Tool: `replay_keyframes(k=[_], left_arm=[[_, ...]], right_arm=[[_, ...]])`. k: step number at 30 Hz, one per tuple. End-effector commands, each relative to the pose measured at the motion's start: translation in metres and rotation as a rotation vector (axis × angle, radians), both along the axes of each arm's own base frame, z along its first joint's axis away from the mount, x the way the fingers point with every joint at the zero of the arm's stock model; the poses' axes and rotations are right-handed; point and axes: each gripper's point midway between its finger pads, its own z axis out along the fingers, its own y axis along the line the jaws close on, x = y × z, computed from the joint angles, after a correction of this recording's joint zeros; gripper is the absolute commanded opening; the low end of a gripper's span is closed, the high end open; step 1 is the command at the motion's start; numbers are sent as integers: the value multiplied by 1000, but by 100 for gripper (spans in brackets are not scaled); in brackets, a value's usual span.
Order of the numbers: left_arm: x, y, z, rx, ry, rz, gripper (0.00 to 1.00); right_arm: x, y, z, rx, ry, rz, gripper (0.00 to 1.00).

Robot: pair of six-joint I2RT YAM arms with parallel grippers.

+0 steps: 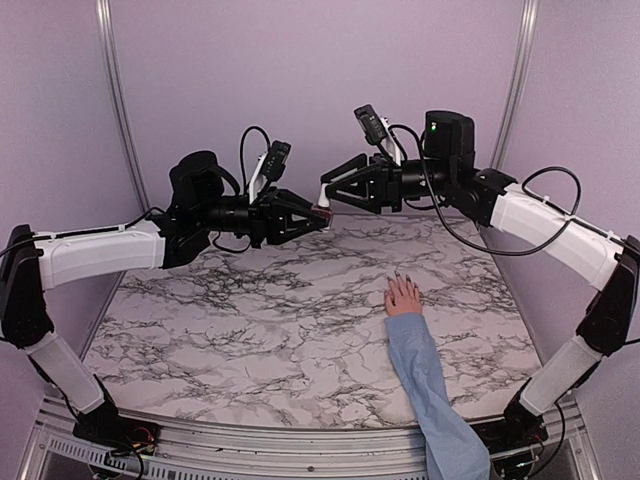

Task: Paint the nails
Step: Screw the nail polish bottle.

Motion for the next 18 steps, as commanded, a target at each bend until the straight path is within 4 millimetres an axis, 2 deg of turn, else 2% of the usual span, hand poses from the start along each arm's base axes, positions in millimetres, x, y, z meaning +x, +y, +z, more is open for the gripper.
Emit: replay_keyframes(k=[1, 6, 18], left_arm=[[-7, -1, 10, -25, -22, -49, 0], [-8, -1, 10, -26, -22, -47, 0], [-4, -1, 13, -38, -23, -19, 0]], right_arm=[[-16, -3, 18, 46, -40, 63, 49], [-23, 1, 17, 46, -35, 94, 48], [-30, 6, 10, 34, -24, 116, 34]])
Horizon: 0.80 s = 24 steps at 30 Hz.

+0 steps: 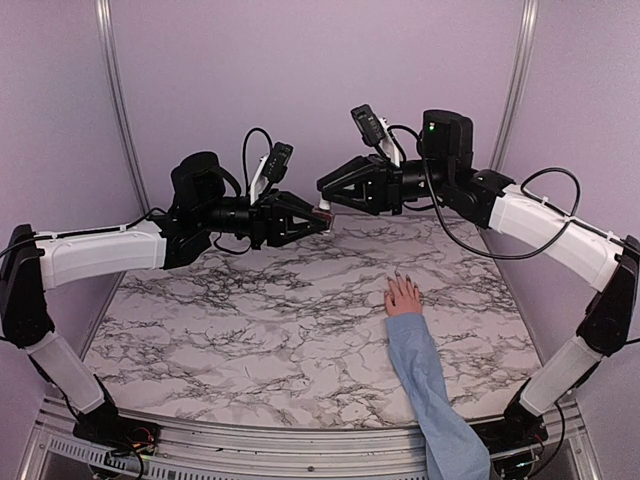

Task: Paint the nails
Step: Screw the nail polish bottle.

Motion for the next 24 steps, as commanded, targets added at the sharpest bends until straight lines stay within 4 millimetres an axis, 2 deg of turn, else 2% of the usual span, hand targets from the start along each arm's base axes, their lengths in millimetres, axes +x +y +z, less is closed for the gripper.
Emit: replay_keyframes(k=[1, 13, 18, 24], left_arm=[[1, 0, 16, -49, -49, 12, 0], [4, 2, 20, -60, -50, 52, 0], [10, 5, 19, -69, -70, 110, 0], [21, 9, 20, -79, -84, 204, 0]], right_arm=[[-9, 0, 5, 14, -17, 25, 33], [-8, 3, -1, -3, -6, 4, 20], [-9, 5, -2, -4, 12, 1, 0], [-8, 10, -8, -35, 28, -9, 0]])
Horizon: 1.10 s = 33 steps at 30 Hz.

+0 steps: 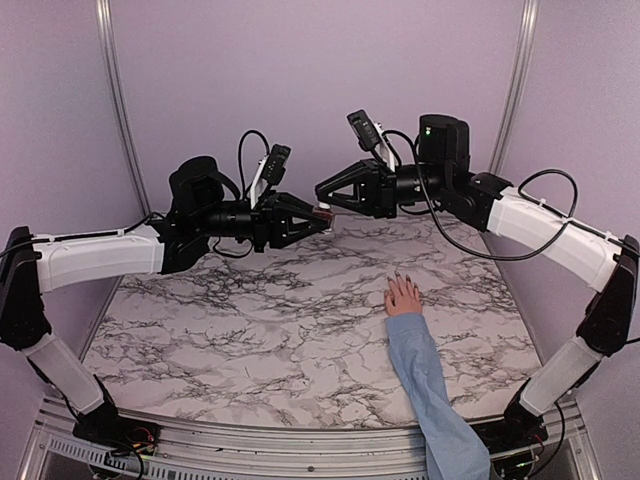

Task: Paint the nails
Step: Screw the nail polish bottle.

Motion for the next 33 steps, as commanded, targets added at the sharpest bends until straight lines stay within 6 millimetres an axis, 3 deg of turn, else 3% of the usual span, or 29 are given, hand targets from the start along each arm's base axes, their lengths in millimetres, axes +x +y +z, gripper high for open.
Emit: replay_keyframes(k=[1, 7, 13, 25, 33], left_arm=[[16, 10, 22, -66, -69, 144, 0], [31, 16, 27, -80, -102, 260, 0], [59, 21, 26, -82, -119, 427, 0], [101, 26, 0, -19, -139, 728, 0], [116, 16, -10, 17, -170, 864, 0]], right_arm=[[-14, 7, -1, -24, 14, 37, 0], [0, 12, -11, -64, 31, -46, 0], [19, 17, -15, -97, 35, -149, 0], [75, 34, -45, -207, 123, -437, 0], [105, 28, -59, -211, 189, -659, 0]])
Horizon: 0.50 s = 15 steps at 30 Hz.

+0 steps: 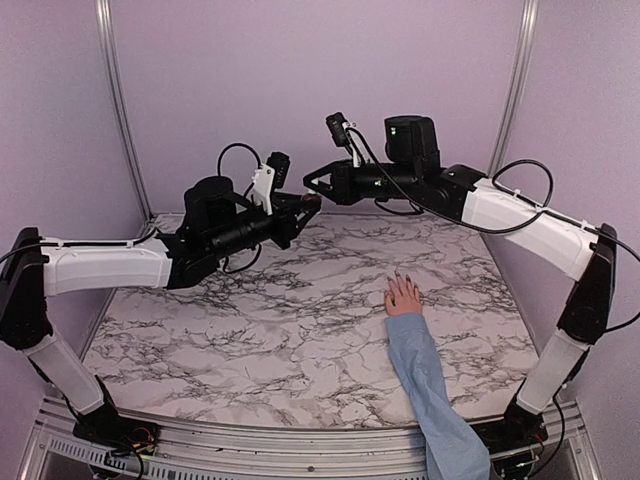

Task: Paint the nails
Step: Screw the nail polish bottle.

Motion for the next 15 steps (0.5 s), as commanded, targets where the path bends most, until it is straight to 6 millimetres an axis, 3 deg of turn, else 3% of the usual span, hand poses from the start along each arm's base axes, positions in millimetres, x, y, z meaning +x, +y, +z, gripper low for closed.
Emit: replay_keyframes(k=[1, 15], left_arm=[[19, 2, 27, -42, -94, 150, 0], [35, -24, 15, -3, -125, 265, 0]], right_arm=[[2, 6, -22, -23, 98, -98, 0], [28, -11, -43, -66, 72, -365, 0]])
